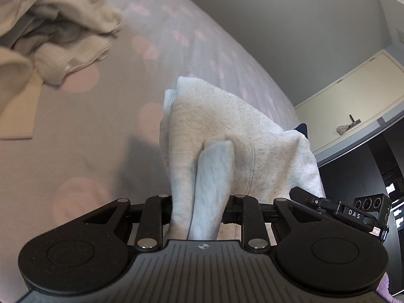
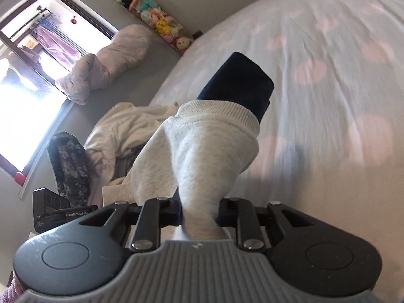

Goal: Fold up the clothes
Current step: 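Grasp the sweatshirt bundle with both grippers and lift it, then carry the bundle onto the white towel stack and open both grippers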

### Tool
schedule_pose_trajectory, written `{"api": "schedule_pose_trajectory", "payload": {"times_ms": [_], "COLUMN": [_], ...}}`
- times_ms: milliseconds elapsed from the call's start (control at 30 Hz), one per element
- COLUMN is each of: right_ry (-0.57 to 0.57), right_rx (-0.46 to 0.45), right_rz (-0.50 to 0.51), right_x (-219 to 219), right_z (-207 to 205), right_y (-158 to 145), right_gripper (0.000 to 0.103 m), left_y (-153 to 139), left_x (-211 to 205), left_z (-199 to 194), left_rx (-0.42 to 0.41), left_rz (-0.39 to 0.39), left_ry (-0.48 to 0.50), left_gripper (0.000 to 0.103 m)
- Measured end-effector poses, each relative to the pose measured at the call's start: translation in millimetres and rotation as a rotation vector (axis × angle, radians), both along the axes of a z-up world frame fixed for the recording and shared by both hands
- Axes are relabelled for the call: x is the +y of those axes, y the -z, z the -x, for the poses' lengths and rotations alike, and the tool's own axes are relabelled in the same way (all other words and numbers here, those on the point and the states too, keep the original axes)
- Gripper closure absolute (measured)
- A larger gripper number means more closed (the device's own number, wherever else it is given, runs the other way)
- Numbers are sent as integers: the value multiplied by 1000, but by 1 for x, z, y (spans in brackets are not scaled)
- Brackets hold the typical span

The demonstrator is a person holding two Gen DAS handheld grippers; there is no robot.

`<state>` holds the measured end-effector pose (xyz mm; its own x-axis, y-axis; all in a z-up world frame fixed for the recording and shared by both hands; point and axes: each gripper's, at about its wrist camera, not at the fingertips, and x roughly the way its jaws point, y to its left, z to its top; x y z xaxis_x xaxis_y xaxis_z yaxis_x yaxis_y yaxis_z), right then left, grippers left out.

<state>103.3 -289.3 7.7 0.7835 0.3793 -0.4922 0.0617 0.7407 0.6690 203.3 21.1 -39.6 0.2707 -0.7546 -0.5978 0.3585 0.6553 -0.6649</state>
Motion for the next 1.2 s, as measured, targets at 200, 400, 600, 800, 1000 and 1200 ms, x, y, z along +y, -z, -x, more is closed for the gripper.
{"api": "schedule_pose_trajectory", "payload": {"times_ms": [200, 400, 600, 800, 1000, 1200], "right_ry": [41, 121, 219, 331, 438, 495], "right_rx": [-101, -175, -201, -170, -85, 91], "right_rz": [61, 132, 223, 300, 396, 513], "right_x": [-34, -88, -166, -259, -345, -421], "right_z": [49, 113, 193, 281, 371, 450], "right_y": [-55, -107, -147, -176, -208, -233], "right_gripper": [79, 79, 79, 79, 79, 79], "left_y": [-48, -98, -127, -146, -149, -122], "left_x": [-51, -134, -254, -383, -512, -621], "left_z": [26, 51, 88, 133, 192, 263], "left_rx": [-94, -177, -211, -204, -170, -69], "left_rz": [32, 52, 67, 88, 126, 146], "left_ry": [81, 222, 387, 546, 721, 889], "left_gripper": [81, 81, 81, 81, 81, 82]}}
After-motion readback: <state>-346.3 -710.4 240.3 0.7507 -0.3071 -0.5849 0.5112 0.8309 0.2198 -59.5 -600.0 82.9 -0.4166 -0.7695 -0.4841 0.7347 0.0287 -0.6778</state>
